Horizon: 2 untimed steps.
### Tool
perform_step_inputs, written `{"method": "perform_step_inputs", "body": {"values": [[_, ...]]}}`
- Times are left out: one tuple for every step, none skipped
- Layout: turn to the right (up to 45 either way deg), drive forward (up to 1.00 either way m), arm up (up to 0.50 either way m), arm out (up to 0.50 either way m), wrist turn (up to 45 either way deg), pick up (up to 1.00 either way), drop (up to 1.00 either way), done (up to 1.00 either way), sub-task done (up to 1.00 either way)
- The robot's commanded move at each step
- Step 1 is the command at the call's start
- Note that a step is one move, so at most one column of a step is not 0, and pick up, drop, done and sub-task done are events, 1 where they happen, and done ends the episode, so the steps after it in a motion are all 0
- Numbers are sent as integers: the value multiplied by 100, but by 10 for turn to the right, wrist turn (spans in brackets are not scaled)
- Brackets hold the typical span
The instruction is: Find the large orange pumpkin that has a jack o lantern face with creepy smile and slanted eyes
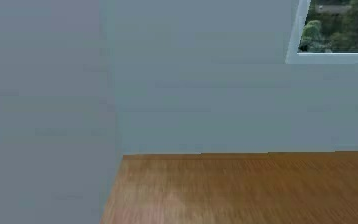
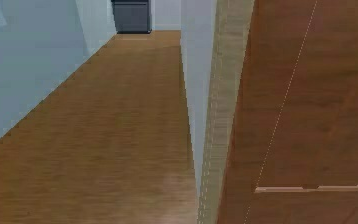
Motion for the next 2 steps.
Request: {"method": "perform_step_inputs", "body": {"values": [[210, 0, 0, 0, 0, 0, 0, 0, 0], [0, 65, 0, 0, 0, 0, 0, 0, 0]]}}
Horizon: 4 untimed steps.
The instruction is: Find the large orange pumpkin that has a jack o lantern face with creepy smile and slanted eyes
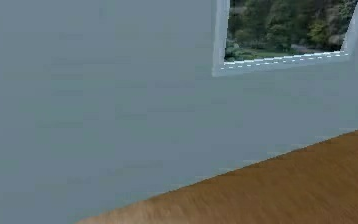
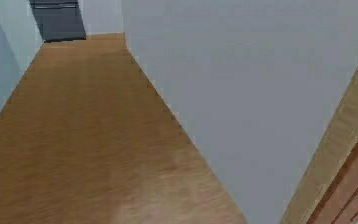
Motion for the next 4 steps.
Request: {"method": "perform_step_inputs", "body": {"values": [[450, 0, 0, 0, 0, 0, 0, 0, 0], [240, 0, 0, 0, 0, 0, 0, 0, 0], [0, 100, 0, 0, 0, 0, 0, 0, 0], [0, 100, 0, 0, 0, 0, 0, 0, 0]]}}
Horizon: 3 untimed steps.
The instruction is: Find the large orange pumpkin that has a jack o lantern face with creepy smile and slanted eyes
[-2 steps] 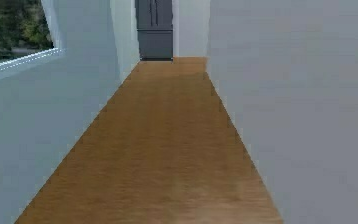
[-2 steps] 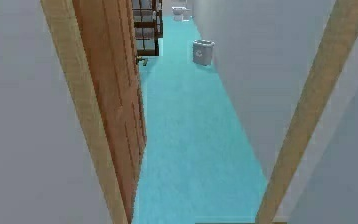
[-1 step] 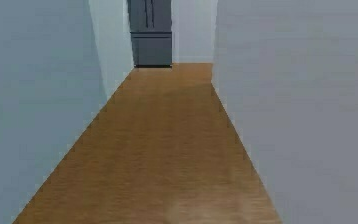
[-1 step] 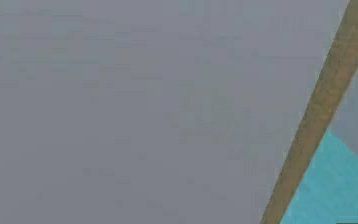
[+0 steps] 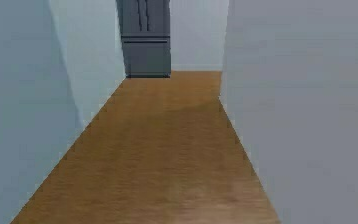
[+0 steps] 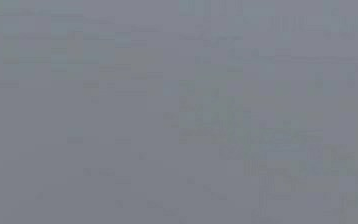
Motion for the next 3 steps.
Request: {"method": "perform_step_inputs", "body": {"values": [[30, 0, 0, 0, 0, 0, 0, 0, 0], [0, 100, 0, 0, 0, 0, 0, 0, 0], [0, 100, 0, 0, 0, 0, 0, 0, 0]]}}
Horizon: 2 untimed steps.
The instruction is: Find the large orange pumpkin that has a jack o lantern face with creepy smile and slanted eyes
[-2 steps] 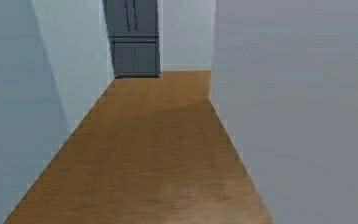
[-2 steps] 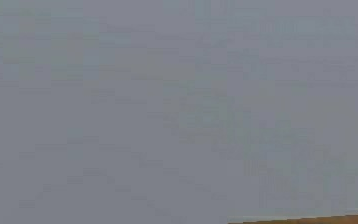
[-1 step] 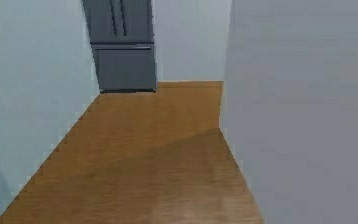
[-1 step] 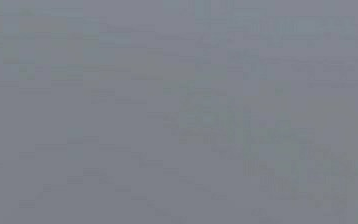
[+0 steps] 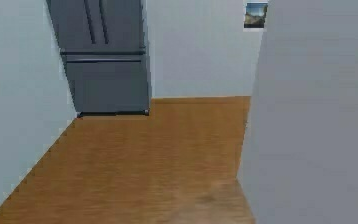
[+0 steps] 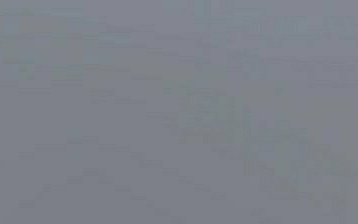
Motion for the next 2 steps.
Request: {"method": "perform_step_inputs", "body": {"values": [[0, 100, 0, 0, 0, 0, 0, 0, 0], [0, 70, 0, 0, 0, 0, 0, 0, 0]]}}
